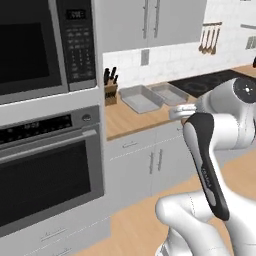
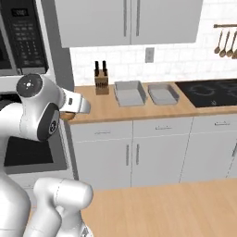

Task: Place one squash and one fish in each tupperware on the nearby counter, to pack two identical lunches.

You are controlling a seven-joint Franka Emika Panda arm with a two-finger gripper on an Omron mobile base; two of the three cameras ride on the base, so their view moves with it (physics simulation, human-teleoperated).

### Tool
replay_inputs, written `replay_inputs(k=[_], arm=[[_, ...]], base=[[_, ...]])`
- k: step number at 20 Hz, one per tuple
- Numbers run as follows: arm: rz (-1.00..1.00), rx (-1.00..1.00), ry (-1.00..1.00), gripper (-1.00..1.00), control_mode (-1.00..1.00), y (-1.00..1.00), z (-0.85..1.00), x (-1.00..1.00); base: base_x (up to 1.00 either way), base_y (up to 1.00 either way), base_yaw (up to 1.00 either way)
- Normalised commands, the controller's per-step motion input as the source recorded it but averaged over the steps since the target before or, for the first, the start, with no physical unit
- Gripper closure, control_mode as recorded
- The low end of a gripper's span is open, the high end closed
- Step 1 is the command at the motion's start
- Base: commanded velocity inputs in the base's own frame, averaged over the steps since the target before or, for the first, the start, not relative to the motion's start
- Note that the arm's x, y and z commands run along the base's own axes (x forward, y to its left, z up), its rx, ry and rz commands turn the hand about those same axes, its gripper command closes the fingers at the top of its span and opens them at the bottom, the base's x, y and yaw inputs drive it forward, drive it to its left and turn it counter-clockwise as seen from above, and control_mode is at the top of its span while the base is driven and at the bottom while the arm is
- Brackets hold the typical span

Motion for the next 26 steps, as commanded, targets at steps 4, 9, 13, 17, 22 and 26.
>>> replay_inputs(k=[4, 9, 13, 17, 22, 26], arm=[[0.0, 0.0, 0.0, 1.0, 1.0, 0.0, 0.0, 0.0], [0.0, 0.0, 0.0, 1.0, 1.0, 0.0, 0.0, 0.0], [0.0, 0.0, 0.0, 1.0, 1.0, 0.0, 0.0, 0.0], [0.0, 0.0, 0.0, 1.0, 1.0, 0.0, 0.0, 0.0], [0.0, 0.0, 0.0, 1.0, 1.0, 0.0, 0.0, 0.0], [0.06, -0.01, 0.07, 1.0, -1.0, 0.0, -0.25, 0.09]], base=[[1.0, -1.0, 0.11], [1.0, -1.0, 0.18], [1.0, -0.84, 0.22], [1.0, -0.27, 0.35], [0.85, -0.03, 0.35], [0.38, -0.03, 0.21]])
